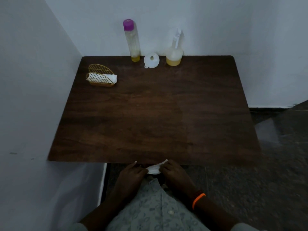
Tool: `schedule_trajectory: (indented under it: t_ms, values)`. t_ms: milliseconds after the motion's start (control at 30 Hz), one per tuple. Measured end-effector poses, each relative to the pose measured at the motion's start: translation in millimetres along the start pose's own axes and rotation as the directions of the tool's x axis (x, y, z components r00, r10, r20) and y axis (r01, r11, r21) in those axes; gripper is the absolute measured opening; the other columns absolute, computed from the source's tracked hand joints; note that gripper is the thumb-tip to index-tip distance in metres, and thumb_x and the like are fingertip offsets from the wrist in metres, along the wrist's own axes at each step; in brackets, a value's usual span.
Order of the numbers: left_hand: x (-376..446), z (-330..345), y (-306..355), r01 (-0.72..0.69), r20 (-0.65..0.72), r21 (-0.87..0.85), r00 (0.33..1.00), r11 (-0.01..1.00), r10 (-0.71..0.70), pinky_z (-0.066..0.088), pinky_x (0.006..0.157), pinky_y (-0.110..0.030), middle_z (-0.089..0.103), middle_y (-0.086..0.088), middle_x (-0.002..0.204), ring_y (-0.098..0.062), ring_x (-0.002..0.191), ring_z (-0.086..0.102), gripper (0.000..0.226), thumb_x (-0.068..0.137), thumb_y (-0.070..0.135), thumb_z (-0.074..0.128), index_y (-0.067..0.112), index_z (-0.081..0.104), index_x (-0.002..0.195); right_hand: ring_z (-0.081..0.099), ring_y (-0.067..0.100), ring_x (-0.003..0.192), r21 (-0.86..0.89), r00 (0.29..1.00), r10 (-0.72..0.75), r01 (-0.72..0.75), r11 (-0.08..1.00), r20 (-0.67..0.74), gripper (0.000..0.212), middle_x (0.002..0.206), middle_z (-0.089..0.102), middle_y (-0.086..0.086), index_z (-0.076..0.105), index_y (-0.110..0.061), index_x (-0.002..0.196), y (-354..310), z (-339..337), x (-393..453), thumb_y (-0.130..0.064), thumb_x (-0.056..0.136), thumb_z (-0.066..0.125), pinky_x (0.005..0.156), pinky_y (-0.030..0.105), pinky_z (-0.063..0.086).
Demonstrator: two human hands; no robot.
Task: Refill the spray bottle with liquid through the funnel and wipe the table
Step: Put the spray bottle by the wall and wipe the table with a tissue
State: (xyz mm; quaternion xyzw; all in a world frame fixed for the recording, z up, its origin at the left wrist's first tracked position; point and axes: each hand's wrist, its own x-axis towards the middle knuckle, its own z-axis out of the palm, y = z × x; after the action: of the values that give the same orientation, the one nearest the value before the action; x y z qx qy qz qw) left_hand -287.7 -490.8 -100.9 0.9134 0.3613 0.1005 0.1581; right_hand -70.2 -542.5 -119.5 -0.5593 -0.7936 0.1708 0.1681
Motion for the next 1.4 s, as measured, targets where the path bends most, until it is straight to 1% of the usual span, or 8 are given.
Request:
schedule_trajectory:
  t_ms: [200, 367, 500, 733, 900, 1100, 1200, 1400]
  values:
    - [4.4, -16.5, 0.7, 0.219, 0.049, -0.281, 0.976, 0.934, -0.214, 0.045, 0.087, -0.008, 0.076, 0.007, 0.101, -0.002, 0.094, 0.066, 0.018, 0.094, 0.02, 0.063, 0.018, 0.079, 0.102, 0.069, 0.019, 0.086, 0.309, 0.962, 0.275, -0.259, 0.915, -0.006, 0.017, 0.092, 0.074, 0.003, 0.077, -0.013, 0.093, 2.4, -24.1, -8.1, -0.015, 0.076, 0.075, 0.076, 0.026, 0.054]
    - [49.4, -30.4, 4.7, 0.425, 0.144, -0.6, 0.891, 0.678, -0.431, 0.051, 0.075, -0.006, 0.077, 0.017, 0.092, 0.004, 0.087, 0.071, 0.015, 0.084, 0.021, 0.079, 0.027, 0.079, 0.098, 0.07, -0.004, 0.083, 0.647, 0.759, 0.641, -0.548, 0.531, 0.117, 0.016, 0.09, 0.076, -0.013, 0.08, -0.019, 0.095, 13.3, -67.3, -7.7, -0.013, 0.08, 0.078, 0.069, 0.011, 0.05]
    - [103.8, -37.9, 16.6, 0.458, 0.3, -0.772, 0.874, 0.442, -0.382, 0.061, 0.067, -0.024, 0.079, 0.004, 0.092, -0.014, 0.083, 0.077, 0.012, 0.086, 0.018, 0.077, 0.024, 0.077, 0.096, 0.075, 0.009, 0.08, 0.782, 0.625, 0.772, -0.537, 0.317, 0.116, 0.017, 0.089, 0.08, 0.004, 0.081, -0.008, 0.093, 27.9, -103.7, -11.3, 0.001, 0.079, 0.078, 0.068, 0.024, 0.058]
    - [206.7, -24.5, 69.4, 0.508, 0.47, -0.802, 0.861, 0.314, -0.191, 0.063, 0.078, -0.047, 0.078, -0.009, 0.099, -0.028, 0.089, 0.077, 0.02, 0.082, 0.028, 0.081, 0.018, 0.078, 0.098, 0.075, 0.025, 0.092, 0.901, 0.381, 0.911, -0.433, 0.026, 0.157, 0.022, 0.097, 0.079, 0.01, 0.079, -0.007, 0.098, 67.6, -158.5, -45.8, 0.001, 0.077, 0.078, 0.084, 0.042, 0.061]
    - [273.9, -1.0, 123.1, 0.499, 0.516, -0.745, 0.851, 0.442, -0.091, 0.064, 0.074, -0.031, 0.079, 0.003, 0.094, -0.012, 0.085, 0.077, 0.013, 0.088, 0.037, 0.073, 0.028, 0.079, 0.095, 0.075, 0.019, 0.079, 0.957, 0.235, 0.96, -0.28, -0.081, 0.15, 0.017, 0.09, 0.079, 0.009, 0.078, -0.003, 0.098, 110.9, -188.0, -77.8, -0.003, 0.082, 0.073, 0.069, 0.028, 0.061]
    - [372.4, 39.0, 198.8, 0.457, 0.499, -0.687, 0.862, 0.566, -0.09, 0.054, 0.06, -0.012, 0.076, -0.001, 0.089, -0.006, 0.068, 0.072, 0.013, 0.083, 0.011, 0.078, 0.024, 0.079, 0.087, 0.074, 0.02, 0.089, 0.967, 0.189, 0.96, -0.189, -0.17, 0.206, 0.023, 0.101, 0.077, 0.012, 0.076, -0.003, 0.103, 210.3, -228.7, -117.5, 0.005, 0.082, 0.071, 0.08, 0.034, 0.061]
    - [423.3, 71.6, 230.8, 0.469, 0.523, -0.626, 0.845, 0.622, -0.111, 0.057, 0.068, -0.014, 0.075, -0.002, 0.098, -0.013, 0.083, 0.074, 0.017, 0.082, 0.015, 0.08, 0.019, 0.077, 0.099, 0.07, 0.034, 0.102, 0.959, 0.15, 0.962, -0.206, -0.197, 0.23, 0.026, 0.106, 0.075, 0.018, 0.075, -0.002, 0.106, 273.9, -250.1, -133.2, 0.006, 0.081, 0.071, 0.096, 0.051, 0.055]
    - [523.8, 142.9, 277.0, 0.425, 0.48, -0.499, 0.861, 0.756, -0.167, 0.057, 0.085, -0.024, 0.072, -0.002, 0.107, -0.014, 0.092, 0.067, 0.027, 0.084, 0.021, 0.078, 0.02, 0.073, 0.11, 0.066, 0.032, 0.089, 0.93, 0.113, 0.96, -0.296, -0.215, 0.258, 0.026, 0.105, 0.072, 0.026, 0.072, 0.001, 0.109, 404.1, -268.9, -142.3, 0.008, 0.083, 0.07, 0.093, 0.049, 0.053]
